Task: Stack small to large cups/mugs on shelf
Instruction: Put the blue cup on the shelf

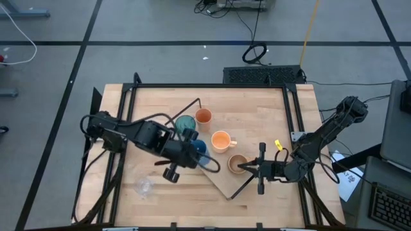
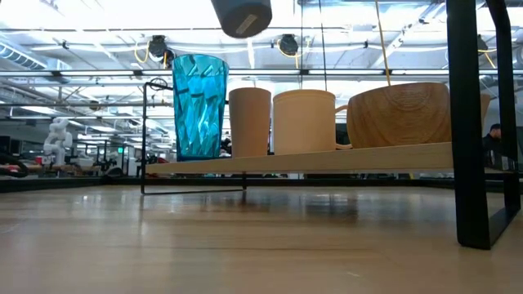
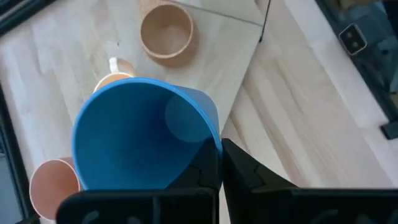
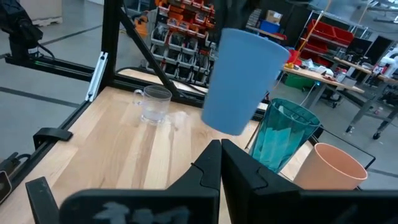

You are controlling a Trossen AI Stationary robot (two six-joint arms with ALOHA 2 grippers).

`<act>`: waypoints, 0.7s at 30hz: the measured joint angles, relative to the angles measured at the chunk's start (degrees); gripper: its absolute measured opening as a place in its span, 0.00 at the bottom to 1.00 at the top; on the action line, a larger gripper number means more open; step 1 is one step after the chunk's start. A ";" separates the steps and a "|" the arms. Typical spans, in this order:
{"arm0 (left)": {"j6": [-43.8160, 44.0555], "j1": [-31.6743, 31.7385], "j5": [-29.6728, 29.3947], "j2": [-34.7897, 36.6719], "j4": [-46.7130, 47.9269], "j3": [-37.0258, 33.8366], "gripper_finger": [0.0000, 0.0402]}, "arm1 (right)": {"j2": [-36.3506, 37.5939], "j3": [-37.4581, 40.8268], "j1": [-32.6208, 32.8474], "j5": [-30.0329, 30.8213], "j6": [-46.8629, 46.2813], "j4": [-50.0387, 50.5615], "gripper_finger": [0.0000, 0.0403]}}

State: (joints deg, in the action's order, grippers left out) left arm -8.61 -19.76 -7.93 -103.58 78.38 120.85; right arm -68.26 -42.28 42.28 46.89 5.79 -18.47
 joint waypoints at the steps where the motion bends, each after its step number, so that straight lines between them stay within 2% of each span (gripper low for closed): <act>1: -0.84 0.62 0.70 -0.07 0.10 -0.02 0.01 | 0.01 0.00 0.00 0.00 0.02 0.03 0.00; 5: -2.26 2.85 3.69 -0.58 0.18 0.05 0.01 | -0.01 0.00 0.00 0.00 0.13 0.10 0.00; 12: -1.61 2.67 3.92 -1.97 1.87 -2.15 0.01 | 0.04 0.02 0.00 0.00 0.90 0.34 0.00; 21: -1.44 2.61 3.62 -2.00 -2.57 -7.84 0.01 | 0.05 0.02 0.02 0.00 0.91 0.51 0.00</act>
State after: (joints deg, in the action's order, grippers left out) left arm -10.05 -17.15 -4.32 -105.58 75.81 113.01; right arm -68.20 -42.26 42.30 46.89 6.70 -17.96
